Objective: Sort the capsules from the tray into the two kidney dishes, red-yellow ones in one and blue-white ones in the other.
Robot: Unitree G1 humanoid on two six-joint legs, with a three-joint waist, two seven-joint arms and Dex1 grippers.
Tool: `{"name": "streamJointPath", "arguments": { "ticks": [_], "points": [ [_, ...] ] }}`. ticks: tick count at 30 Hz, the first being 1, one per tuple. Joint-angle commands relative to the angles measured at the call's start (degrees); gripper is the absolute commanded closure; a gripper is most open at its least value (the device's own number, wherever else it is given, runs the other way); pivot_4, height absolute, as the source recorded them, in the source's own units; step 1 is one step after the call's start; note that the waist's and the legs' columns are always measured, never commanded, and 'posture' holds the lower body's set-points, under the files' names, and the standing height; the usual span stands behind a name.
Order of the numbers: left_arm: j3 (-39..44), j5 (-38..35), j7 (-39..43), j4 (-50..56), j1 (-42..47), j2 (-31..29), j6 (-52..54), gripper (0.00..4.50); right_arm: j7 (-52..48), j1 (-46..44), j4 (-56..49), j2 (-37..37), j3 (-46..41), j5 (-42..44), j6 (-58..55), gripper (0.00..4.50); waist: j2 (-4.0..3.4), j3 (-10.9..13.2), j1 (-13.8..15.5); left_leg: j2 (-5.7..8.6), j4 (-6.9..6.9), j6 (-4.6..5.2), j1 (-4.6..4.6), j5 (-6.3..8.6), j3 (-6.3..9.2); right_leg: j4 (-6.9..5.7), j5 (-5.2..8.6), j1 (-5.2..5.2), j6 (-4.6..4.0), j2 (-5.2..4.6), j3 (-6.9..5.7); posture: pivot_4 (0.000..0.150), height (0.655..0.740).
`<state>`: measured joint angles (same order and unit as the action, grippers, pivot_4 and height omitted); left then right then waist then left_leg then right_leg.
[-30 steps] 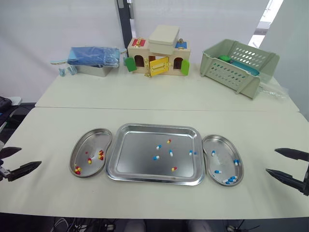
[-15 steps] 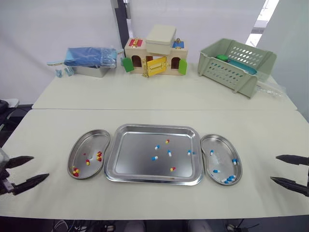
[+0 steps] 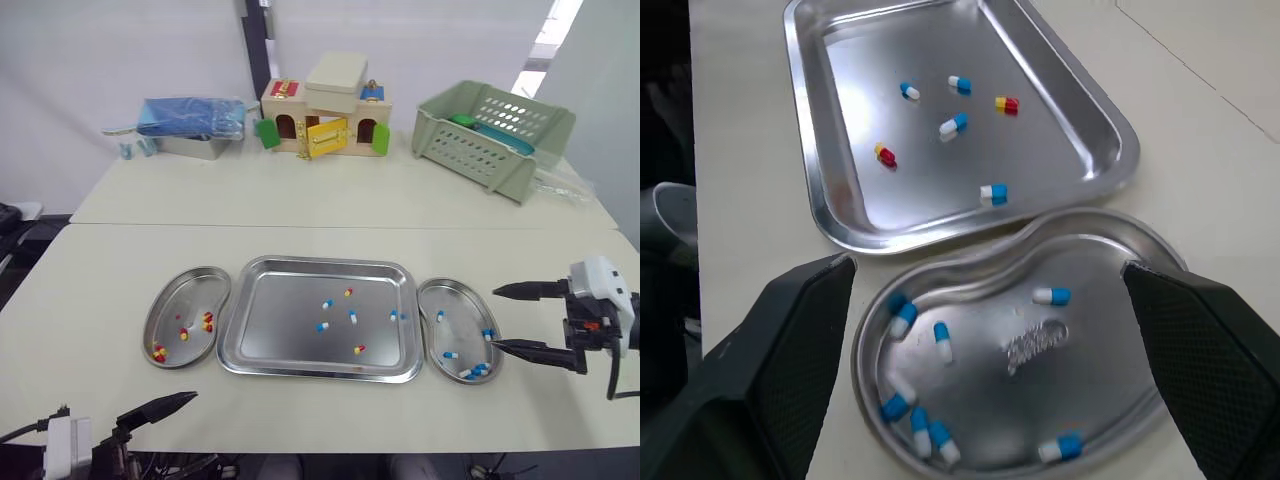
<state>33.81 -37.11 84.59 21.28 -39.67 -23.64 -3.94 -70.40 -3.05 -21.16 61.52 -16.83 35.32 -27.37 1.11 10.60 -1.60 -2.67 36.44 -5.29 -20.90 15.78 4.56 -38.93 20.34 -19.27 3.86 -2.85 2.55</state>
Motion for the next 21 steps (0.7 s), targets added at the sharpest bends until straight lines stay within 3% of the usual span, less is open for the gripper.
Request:
{"name": "streamJointPath", "arguments": {
  "ticks": [1, 8, 15, 18, 21],
  "points": [
    [-1.8, 0.0, 1.7, -3.6, 1.2, 2.7, -8.6, 0.04, 4.3, -9.3, -5.6, 0.2, 8.0, -0.1, -6.3, 0.00, -0.06, 0.0, 0.1, 0.00, 0.03, 0.00, 0.01, 0.00, -0.01, 0.00, 0.00, 0.01, 0.00, 0.00, 0.01, 0.150, 0.7400],
    [-6.3, 0.5, -2.0, -6.7, 3.5, 7.2, -15.9, 0.04, 10.7, -30.0, -6.7, -12.2, 31.9, -6.6, -16.9, 0.00, 0.06, 0.0, -0.4, 0.00, 0.09, 0.02, -0.09, 0.02, 0.04, 0.00, 0.00, -0.06, 0.00, -0.01, -0.02, 0.150, 0.7400],
    [-8.8, 0.3, -5.5, -6.6, 1.5, 8.6, -18.8, 0.04, 14.6, -40.7, 2.8, -26.4, 47.7, -18.2, -16.8, 0.00, 0.05, 0.0, -0.4, 0.00, 0.11, 0.03, -0.21, 0.02, 0.05, -0.05, -0.01, -0.27, 0.00, -0.01, 0.00, 0.150, 0.7400],
    [-9.6, 0.6, -6.5, -6.6, 0.6, 8.2, -19.6, 0.00, 14.5, -42.7, 8.1, -29.8, 51.2, -22.6, -13.7, 0.61, 0.06, 0.0, -0.4, -0.01, 0.17, 0.03, -0.30, 0.02, 0.11, -0.09, -0.01, -0.35, 0.00, 0.00, -0.06, 0.150, 0.7400],
    [-10.2, 0.7, -7.6, -6.6, 0.3, 7.9, -20.3, 0.00, 13.6, -44.1, 13.0, -32.6, 54.0, -26.0, -11.3, 1.55, 0.06, 0.0, -0.3, 0.00, 0.22, 0.03, -0.34, 0.02, 0.13, -0.10, -0.01, -0.37, 0.00, -0.01, -0.09, 0.150, 0.7400]
  ]
}}
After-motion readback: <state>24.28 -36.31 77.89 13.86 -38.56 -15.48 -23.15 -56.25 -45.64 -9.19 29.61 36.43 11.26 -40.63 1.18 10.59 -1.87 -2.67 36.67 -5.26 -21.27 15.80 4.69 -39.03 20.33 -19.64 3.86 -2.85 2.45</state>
